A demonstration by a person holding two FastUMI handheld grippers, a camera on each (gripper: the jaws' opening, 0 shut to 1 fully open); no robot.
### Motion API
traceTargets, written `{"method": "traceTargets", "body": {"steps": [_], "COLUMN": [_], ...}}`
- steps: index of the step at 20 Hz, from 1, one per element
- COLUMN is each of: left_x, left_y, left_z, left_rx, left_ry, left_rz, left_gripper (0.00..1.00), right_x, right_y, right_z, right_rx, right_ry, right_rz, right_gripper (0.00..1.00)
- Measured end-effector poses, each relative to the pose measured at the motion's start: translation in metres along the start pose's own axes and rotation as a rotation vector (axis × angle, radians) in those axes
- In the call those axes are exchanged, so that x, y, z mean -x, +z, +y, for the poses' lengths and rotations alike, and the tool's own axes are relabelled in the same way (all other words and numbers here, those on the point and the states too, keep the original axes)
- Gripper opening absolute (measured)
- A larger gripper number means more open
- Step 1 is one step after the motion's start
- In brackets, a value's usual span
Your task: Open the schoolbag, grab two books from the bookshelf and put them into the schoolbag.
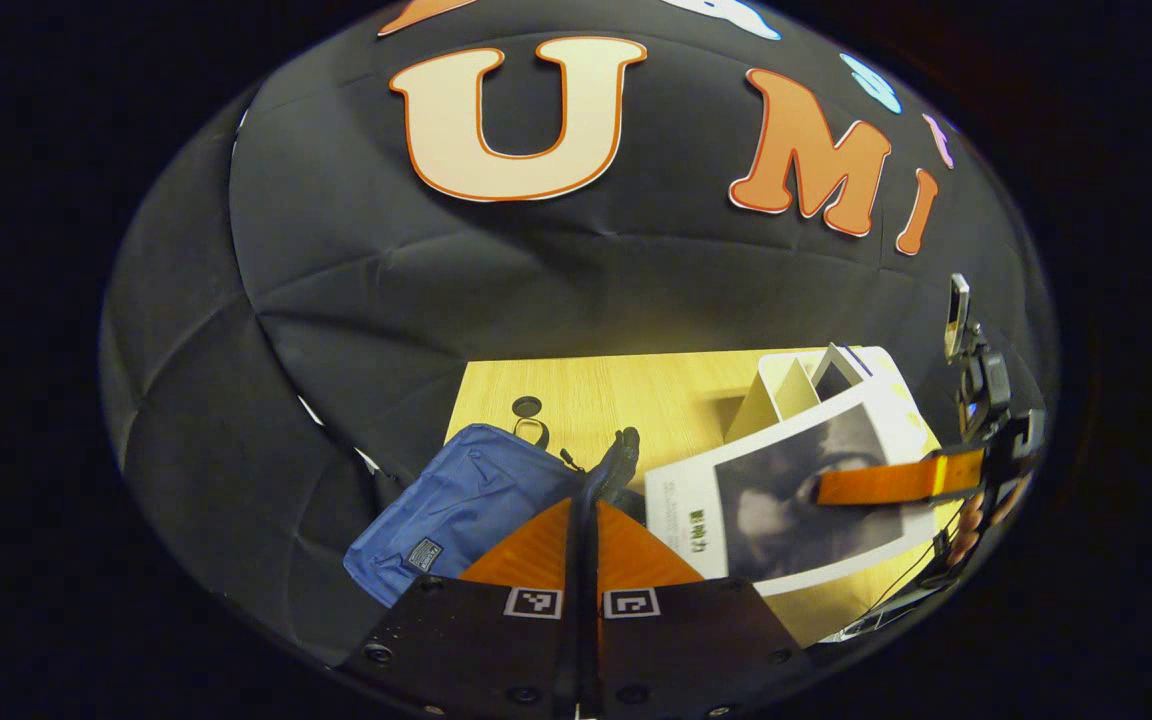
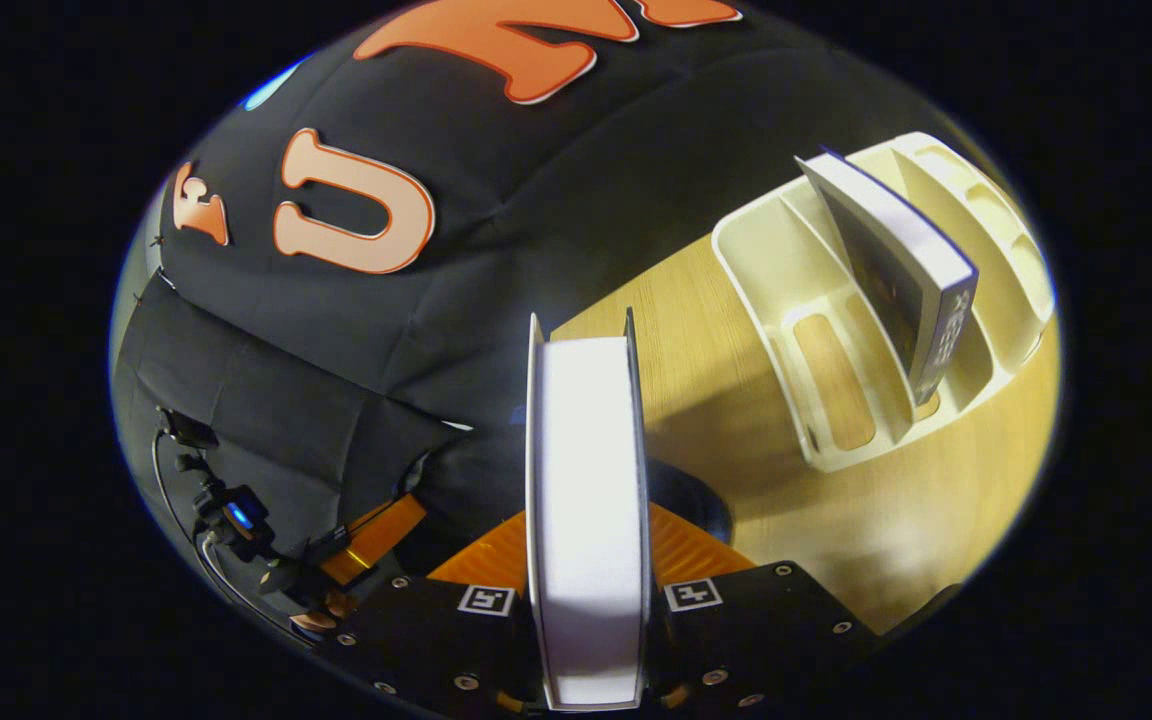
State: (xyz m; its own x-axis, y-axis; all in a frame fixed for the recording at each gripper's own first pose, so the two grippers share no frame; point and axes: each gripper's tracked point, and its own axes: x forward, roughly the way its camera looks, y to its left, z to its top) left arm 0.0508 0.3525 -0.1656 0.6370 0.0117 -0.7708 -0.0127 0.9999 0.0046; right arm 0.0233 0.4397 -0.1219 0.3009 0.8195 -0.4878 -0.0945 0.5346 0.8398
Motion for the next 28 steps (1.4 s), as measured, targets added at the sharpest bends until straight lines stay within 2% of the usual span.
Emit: {"method": "traceTargets", "body": {"steps": [5, 14, 18, 27, 28], "left_x": [-0.002, -0.002, 0.000, -0.002, -0.003], "left_y": [0.001, 0.000, 0.000, -0.008, -0.008], "left_z": [-0.005, -0.012, -0.014, -0.021, -0.022], "left_rx": [0.007, 0.002, -0.004, 0.005, 0.006], "left_ry": [-0.005, -0.020, -0.025, -0.048, -0.045], "left_rz": [0.011, 0.032, 0.039, 0.051, 0.054], "left_gripper": [0.01, 0.01, 0.01, 0.01, 0.01], "right_x": [-0.053, -0.123, -0.154, -0.197, -0.203], "right_y": [-0.039, -0.066, -0.088, -0.101, -0.100], "right_z": [0.001, 0.014, 0.017, 0.023, 0.024], "right_rx": [-0.086, -0.201, -0.262, -0.277, -0.286], "right_ry": [0.001, 0.029, 0.050, 0.072, 0.077], "right_rz": [0.023, 0.007, 0.037, 0.008, 0.002], "right_gripper": [0.40, 0.40, 0.40, 0.40, 0.51]}}
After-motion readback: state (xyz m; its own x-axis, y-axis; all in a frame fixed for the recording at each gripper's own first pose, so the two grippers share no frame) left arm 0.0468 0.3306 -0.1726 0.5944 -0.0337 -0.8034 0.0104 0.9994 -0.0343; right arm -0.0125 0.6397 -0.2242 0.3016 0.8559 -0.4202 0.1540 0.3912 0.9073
